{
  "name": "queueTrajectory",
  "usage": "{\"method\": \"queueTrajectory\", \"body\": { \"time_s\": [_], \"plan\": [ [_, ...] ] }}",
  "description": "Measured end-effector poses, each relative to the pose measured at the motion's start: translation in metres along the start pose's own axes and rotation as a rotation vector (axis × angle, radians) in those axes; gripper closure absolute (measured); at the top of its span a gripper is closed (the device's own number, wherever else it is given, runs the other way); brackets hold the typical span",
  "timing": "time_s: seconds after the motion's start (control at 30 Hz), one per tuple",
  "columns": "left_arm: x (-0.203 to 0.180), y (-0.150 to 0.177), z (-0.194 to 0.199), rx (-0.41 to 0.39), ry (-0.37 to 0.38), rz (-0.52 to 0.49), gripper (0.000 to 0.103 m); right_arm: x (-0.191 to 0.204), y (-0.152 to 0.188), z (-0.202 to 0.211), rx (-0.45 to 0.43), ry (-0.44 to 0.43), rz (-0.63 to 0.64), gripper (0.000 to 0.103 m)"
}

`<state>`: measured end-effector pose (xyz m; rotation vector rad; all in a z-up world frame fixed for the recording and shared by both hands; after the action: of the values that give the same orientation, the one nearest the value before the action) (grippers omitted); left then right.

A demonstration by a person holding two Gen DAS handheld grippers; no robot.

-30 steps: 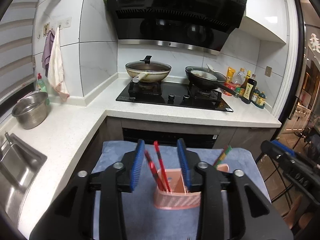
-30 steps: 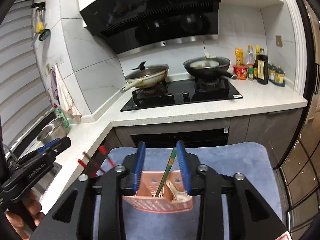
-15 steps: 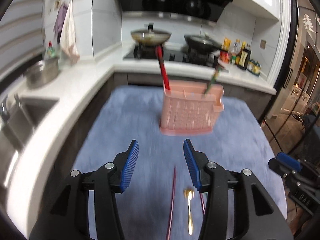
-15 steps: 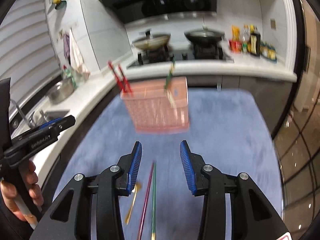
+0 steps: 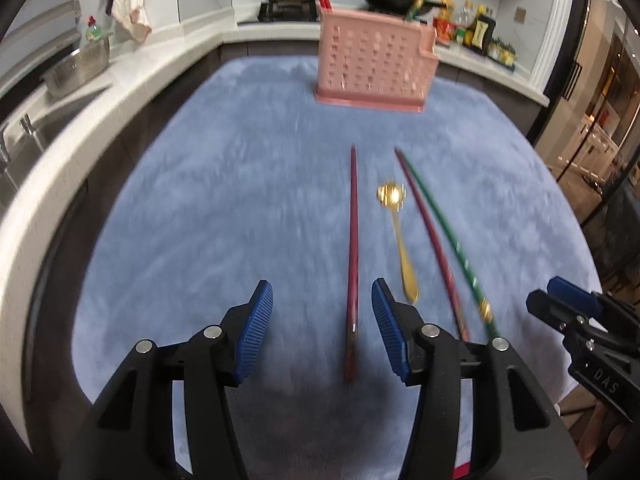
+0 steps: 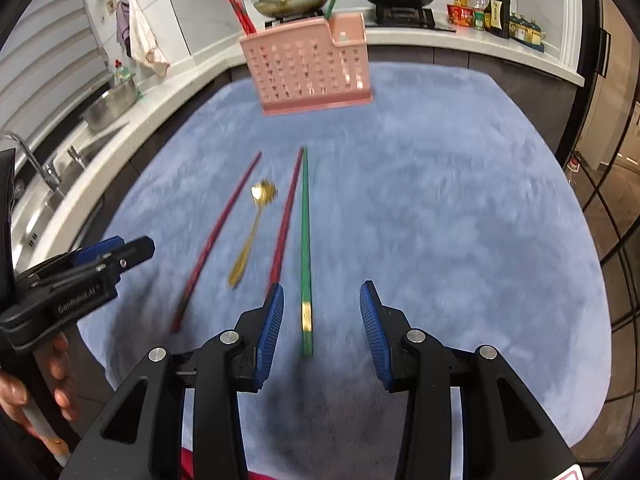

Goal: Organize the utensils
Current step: 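Move both open tools back over the remaining utensils on the cloth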

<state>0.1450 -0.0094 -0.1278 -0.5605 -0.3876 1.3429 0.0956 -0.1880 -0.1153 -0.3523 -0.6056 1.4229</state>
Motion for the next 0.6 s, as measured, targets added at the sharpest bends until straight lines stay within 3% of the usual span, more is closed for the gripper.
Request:
{"method": "queueTrajectory", "body": {
  "time_s": [0.27, 0.6],
  "plan": [
    [-0.007, 0.026, -0.017, 0.048, 0.024, -0.019, 0.052, 0.001, 0.015, -0.012, 0.026, 0.004, -0.01, 0.064],
    [-0.009, 0.035, -0.026, 0.075, 0.036, -0.007, 0.056, 0.004, 0.021, -0.02, 0.046, -0.005, -0.018, 0.064]
  ]
}}
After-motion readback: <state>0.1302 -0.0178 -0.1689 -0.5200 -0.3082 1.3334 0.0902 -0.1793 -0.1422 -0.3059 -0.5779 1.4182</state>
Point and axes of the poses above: each gripper's, at about its wrist camera, not at the fingertips, and z roughly against the way its jaws point, x to its left, y to its underside, the point moved 7 cm from there along -z, roughly the way its jaws point, and after that the axes turned 1 degree about -y, right-handed, at the moved point
